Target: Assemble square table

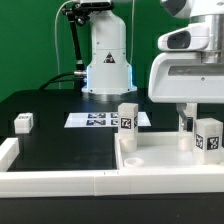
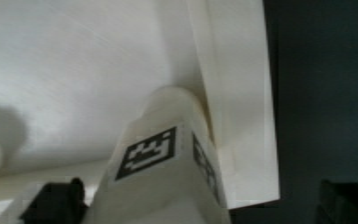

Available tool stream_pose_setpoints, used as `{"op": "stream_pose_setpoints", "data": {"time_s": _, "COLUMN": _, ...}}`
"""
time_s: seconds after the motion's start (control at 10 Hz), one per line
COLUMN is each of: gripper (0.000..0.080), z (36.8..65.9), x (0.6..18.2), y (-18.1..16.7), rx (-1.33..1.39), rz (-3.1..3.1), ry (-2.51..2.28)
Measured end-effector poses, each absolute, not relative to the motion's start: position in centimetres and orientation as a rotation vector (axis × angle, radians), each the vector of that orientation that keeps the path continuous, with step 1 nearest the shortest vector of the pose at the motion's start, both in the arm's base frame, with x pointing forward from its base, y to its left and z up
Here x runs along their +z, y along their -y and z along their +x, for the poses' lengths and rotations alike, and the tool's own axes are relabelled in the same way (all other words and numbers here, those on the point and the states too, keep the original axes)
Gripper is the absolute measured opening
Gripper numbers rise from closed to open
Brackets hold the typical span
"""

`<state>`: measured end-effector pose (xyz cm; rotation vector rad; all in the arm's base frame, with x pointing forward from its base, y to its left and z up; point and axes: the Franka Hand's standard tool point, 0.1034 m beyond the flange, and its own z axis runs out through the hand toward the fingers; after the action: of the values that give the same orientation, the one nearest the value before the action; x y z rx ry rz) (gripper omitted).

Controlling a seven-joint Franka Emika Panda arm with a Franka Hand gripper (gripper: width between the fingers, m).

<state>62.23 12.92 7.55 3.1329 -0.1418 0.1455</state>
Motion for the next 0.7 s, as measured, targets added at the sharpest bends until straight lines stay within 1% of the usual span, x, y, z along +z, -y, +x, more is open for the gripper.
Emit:
{"op": "stream_pose_setpoints", "data": {"time_s": 0.6, "gripper": 0.0649, "z": 62.31, "x": 7.55, "y": -12.48, "rx": 0.142, "rz": 3.088, "ry": -0.404}}
{"op": "stream_pose_setpoints", "data": {"time_s": 0.7, "gripper": 0.0537, "z": 62.3, "x": 7.54, "y": -12.48, "rx": 0.142, "rz": 3.09, "ry": -0.393}}
